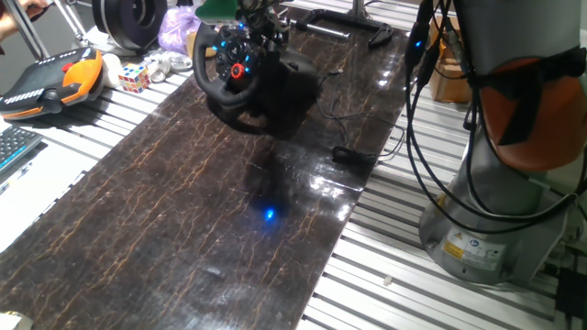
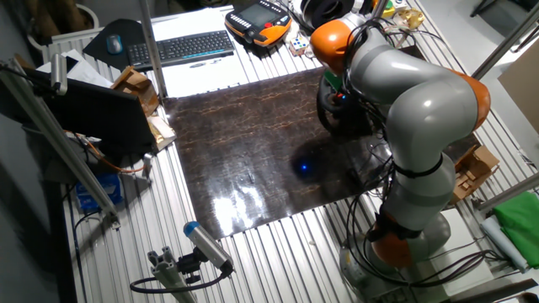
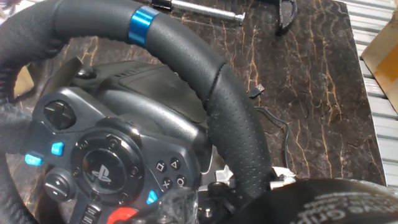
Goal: Rotate the steering wheel 90 degrees clockwise
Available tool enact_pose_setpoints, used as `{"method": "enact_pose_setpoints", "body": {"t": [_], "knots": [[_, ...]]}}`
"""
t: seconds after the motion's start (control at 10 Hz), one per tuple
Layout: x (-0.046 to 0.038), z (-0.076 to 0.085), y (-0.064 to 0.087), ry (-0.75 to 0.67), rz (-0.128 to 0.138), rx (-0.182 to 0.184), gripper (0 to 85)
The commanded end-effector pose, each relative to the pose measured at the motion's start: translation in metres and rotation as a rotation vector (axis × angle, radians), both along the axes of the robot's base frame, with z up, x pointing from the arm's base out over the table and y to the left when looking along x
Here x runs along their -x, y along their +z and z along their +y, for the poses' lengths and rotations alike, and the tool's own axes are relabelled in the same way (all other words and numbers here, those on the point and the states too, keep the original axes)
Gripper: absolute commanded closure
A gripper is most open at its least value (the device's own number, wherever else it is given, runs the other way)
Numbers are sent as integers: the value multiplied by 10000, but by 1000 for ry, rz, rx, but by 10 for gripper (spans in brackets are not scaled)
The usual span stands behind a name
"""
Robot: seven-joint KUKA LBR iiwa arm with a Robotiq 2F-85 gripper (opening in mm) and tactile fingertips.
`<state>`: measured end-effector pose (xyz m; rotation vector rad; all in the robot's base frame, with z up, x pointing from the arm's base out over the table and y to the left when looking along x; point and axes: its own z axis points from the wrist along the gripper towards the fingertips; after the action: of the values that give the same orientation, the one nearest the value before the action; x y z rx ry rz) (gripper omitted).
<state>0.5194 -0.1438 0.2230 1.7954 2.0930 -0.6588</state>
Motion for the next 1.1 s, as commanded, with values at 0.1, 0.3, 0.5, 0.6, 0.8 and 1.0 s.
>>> {"method": "enact_pose_setpoints", "body": {"t": [0.1, 0.3, 0.5, 0.6, 0.8, 1.0], "knots": [[6, 6, 1, 0, -6, -1, 840], [26, 3, -12, -7, -15, 1, 840], [52, -9, -71, -16, -28, -8, 840], [49, -16, -89, -25, -37, -16, 840], [35, -14, -106, -45, -53, -24, 840], [25, 2, -138, -63, -65, -31, 840]]}}
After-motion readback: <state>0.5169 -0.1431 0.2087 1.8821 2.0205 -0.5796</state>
